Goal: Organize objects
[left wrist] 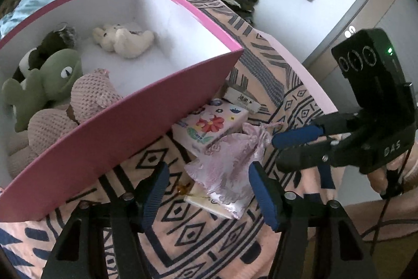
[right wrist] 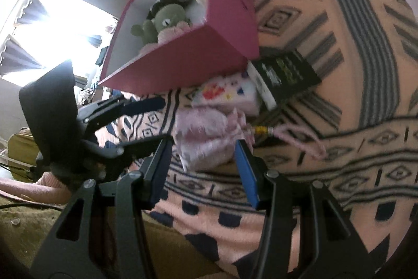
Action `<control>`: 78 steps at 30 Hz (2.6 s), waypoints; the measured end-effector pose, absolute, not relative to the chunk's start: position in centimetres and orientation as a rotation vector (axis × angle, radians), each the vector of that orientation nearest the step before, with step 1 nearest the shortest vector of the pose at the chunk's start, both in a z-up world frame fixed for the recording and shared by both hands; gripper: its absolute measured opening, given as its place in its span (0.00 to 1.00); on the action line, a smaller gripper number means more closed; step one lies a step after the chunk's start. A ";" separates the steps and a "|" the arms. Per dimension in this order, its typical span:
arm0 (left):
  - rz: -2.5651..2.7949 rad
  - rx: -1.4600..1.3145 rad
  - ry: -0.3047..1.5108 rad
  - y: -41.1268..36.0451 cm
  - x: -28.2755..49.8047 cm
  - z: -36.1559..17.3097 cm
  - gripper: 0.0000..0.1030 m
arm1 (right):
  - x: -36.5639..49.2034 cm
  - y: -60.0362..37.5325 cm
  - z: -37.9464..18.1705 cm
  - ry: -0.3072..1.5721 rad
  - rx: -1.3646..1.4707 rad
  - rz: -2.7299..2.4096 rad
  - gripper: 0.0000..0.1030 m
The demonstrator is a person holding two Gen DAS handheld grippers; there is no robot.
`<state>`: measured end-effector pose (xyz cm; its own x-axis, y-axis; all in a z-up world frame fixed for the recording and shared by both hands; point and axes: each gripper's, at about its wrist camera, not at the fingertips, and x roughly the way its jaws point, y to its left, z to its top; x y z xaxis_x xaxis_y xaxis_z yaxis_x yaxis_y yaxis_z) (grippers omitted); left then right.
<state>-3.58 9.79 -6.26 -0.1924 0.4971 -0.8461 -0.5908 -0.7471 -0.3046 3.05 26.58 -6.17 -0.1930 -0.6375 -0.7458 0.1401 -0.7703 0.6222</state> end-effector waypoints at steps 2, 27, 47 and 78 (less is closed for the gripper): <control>1.987 -1.373 0.119 9.8 -3.6 -6.5 0.60 | 3.4 26.7 -6.9 -0.589 1.594 -2.001 0.52; 1.889 -1.346 0.103 10.7 -3.1 -6.5 0.38 | 4.0 26.2 -6.7 -0.525 1.529 -2.125 0.30; 1.981 -1.160 -0.020 8.7 -3.4 1.0 0.33 | 3.9 23.8 3.0 -0.142 1.265 -2.259 0.28; 2.065 -1.311 -0.112 4.6 -4.9 -3.9 0.48 | -1.9 19.0 -3.2 0.019 1.391 -2.038 0.48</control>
